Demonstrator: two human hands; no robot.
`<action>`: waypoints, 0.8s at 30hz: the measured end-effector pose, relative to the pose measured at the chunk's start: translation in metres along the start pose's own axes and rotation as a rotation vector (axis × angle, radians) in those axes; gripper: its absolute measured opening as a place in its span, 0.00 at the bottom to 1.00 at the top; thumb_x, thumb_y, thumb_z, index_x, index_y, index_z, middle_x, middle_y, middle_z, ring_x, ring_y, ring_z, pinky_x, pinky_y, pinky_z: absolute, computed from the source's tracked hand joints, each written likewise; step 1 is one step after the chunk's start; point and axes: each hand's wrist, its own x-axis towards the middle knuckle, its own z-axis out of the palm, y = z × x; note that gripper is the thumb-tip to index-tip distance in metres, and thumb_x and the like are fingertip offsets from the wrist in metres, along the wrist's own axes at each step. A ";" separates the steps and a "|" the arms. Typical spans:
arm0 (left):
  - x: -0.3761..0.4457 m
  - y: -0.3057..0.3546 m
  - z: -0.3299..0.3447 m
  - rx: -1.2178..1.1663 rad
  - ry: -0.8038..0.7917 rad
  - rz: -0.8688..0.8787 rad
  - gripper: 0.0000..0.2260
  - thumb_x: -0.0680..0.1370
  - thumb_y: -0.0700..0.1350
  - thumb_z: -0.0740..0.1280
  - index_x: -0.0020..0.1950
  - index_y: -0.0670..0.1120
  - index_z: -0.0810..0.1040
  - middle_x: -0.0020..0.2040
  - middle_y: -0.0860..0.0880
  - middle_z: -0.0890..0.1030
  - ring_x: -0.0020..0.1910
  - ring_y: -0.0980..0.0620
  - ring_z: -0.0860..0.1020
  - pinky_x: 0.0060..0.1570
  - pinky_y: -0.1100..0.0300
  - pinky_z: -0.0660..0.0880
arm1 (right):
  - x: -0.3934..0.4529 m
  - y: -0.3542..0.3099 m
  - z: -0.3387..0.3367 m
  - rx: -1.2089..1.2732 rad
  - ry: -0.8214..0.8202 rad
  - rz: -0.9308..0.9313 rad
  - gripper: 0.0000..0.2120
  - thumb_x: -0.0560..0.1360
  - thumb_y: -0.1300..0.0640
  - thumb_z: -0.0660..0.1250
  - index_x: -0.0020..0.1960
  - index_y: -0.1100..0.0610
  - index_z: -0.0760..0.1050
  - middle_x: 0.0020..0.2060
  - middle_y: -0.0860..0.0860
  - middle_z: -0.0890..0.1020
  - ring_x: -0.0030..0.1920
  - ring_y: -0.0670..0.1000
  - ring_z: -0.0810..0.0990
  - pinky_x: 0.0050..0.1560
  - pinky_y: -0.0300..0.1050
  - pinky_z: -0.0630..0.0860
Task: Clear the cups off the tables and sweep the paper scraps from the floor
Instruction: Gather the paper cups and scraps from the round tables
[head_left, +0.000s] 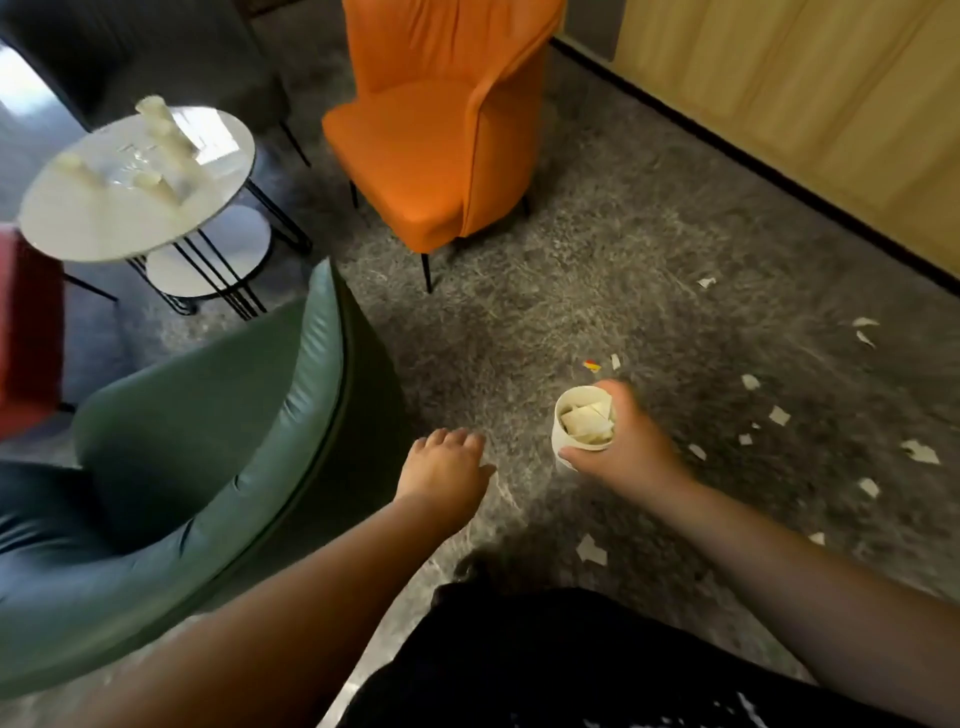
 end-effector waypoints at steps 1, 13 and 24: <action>0.013 -0.006 -0.006 -0.010 -0.002 -0.010 0.23 0.82 0.58 0.55 0.75 0.51 0.65 0.75 0.48 0.67 0.75 0.45 0.62 0.72 0.48 0.59 | 0.017 -0.005 0.002 0.000 -0.014 -0.009 0.35 0.63 0.53 0.80 0.64 0.49 0.66 0.49 0.44 0.76 0.46 0.45 0.76 0.37 0.27 0.67; 0.197 -0.092 -0.080 -0.030 -0.046 -0.084 0.18 0.81 0.55 0.55 0.68 0.50 0.70 0.68 0.48 0.73 0.70 0.45 0.67 0.67 0.48 0.64 | 0.241 -0.076 -0.001 -0.101 -0.043 -0.043 0.39 0.63 0.51 0.79 0.68 0.50 0.64 0.56 0.50 0.77 0.54 0.52 0.77 0.53 0.48 0.75; 0.323 -0.164 -0.154 -0.060 0.001 -0.160 0.18 0.82 0.53 0.55 0.70 0.50 0.69 0.69 0.48 0.72 0.70 0.44 0.66 0.67 0.47 0.64 | 0.412 -0.143 0.019 -0.049 -0.123 -0.116 0.37 0.61 0.54 0.80 0.65 0.51 0.66 0.53 0.45 0.76 0.52 0.49 0.77 0.50 0.43 0.73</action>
